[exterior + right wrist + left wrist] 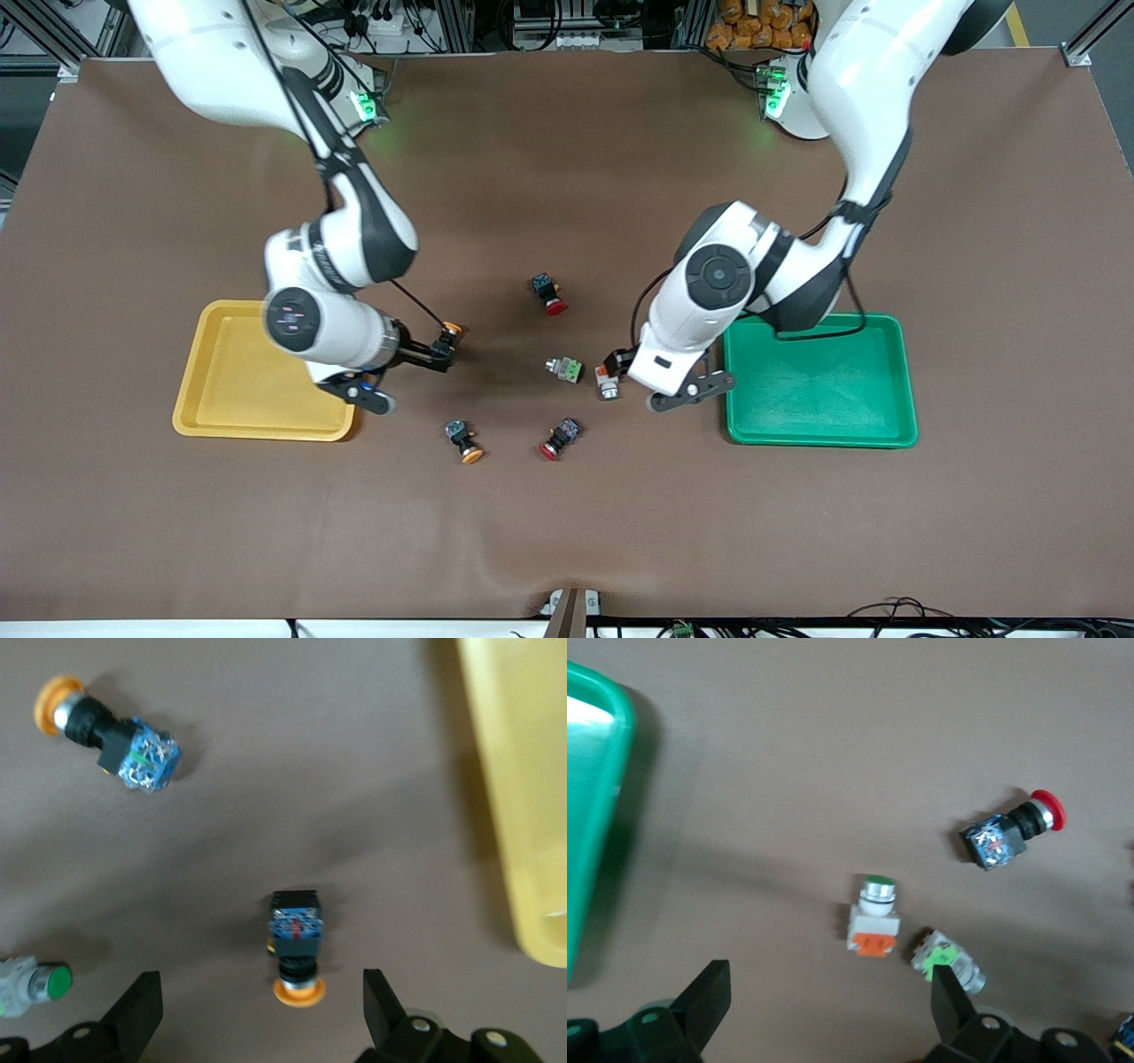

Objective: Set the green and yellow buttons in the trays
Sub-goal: 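Reach the right gripper to an orange button while the left gripper reaches a green button, then close the right gripper on the orange button while the left gripper grasps the green one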

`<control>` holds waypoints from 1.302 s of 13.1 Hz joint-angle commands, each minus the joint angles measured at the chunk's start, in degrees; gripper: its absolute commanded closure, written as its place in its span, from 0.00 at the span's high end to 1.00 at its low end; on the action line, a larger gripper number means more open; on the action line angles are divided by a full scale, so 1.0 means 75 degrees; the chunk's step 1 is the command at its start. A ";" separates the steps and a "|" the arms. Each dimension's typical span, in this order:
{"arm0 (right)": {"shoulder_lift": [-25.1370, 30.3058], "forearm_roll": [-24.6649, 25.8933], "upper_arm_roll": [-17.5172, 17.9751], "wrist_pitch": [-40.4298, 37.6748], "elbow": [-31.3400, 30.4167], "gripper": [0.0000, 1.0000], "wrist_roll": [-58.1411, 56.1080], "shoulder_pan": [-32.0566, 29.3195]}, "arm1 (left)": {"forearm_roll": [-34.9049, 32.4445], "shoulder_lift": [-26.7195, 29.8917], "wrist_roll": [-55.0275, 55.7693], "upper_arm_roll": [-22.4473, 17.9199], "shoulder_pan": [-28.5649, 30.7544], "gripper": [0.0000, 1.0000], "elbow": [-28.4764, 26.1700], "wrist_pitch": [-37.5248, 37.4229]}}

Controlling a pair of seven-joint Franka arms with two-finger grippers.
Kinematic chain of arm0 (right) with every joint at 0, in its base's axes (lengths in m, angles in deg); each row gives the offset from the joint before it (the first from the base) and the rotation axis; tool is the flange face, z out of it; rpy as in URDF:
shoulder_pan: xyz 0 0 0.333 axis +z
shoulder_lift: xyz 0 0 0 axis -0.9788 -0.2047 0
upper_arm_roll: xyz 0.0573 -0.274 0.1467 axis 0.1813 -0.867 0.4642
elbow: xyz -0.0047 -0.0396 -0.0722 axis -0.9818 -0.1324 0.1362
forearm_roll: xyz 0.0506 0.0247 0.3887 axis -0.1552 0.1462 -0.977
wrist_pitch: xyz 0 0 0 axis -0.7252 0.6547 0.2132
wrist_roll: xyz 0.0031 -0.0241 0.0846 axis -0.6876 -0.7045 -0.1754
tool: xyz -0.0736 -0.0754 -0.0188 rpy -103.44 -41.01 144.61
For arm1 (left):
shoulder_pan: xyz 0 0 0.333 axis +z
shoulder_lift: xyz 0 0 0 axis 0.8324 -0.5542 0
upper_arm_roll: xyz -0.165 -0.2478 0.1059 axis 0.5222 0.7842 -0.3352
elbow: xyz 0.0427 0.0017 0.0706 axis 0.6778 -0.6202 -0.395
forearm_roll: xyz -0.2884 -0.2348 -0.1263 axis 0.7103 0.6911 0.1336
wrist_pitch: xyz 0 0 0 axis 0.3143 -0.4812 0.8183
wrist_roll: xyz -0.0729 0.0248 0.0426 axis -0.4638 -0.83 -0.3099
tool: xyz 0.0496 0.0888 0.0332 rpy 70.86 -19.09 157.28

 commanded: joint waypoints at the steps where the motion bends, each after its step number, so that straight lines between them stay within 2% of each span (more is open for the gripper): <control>1: -0.0242 -0.0085 -0.0080 0.0145 0.0008 1.00 0.0153 0.0067 | -0.0273 -0.0449 0.0197 -0.0102 -0.0252 1.00 0.0321 0.0562; 6: -0.0419 -0.0073 -0.0069 0.1549 -0.0964 1.00 0.0153 0.0102 | -0.0436 -0.1058 0.0748 -0.0382 -0.0697 1.00 0.0262 0.1256; 7: -0.0419 -0.0073 -0.0069 0.1562 -0.0976 0.82 0.0153 0.0160 | -0.0437 -0.1163 0.0759 -0.0453 -0.0791 0.99 0.0262 0.1256; 8: -0.0419 -0.0073 -0.0080 0.1563 -0.0965 0.61 0.0165 0.0219 | -0.0437 -0.1222 0.0760 -0.0570 -0.0896 0.92 0.0262 0.1267; 9: -0.0430 -0.0073 -0.0080 0.1563 -0.0976 0.41 0.0165 0.0208 | -0.0437 -0.1292 0.0760 -0.0676 -0.1002 0.90 0.0262 0.1314; 10: -0.0430 -0.0073 -0.0069 0.1539 -0.0976 0.16 0.0165 0.0196 | -0.0437 -0.1328 0.0760 -0.0688 -0.1038 0.84 0.0251 0.1361; 11: -0.0419 -0.0073 -0.0069 0.1504 -0.0976 0.00 0.0165 0.0196 | -0.0437 -0.1398 0.0760 -0.0712 -0.1038 0.77 0.0251 0.1373; 13: -0.0302 -0.0073 -0.0069 0.1353 -0.0965 0.00 0.0142 0.0103 | -0.0437 -0.1504 0.0760 -0.0770 -0.1143 0.63 0.0251 0.1454; 14: -0.0162 -0.0073 -0.0092 0.0864 -0.0883 0.00 0.0060 0.0021 | -0.0437 -0.1550 0.0760 -0.0898 -0.1225 0.58 0.0251 0.1467; 17: 0.0248 -0.0073 -0.0104 -0.0729 -0.0299 0.00 -0.0150 -0.0599 | -0.0425 -0.1563 0.0760 -0.1063 -0.1390 0.31 0.0251 0.1467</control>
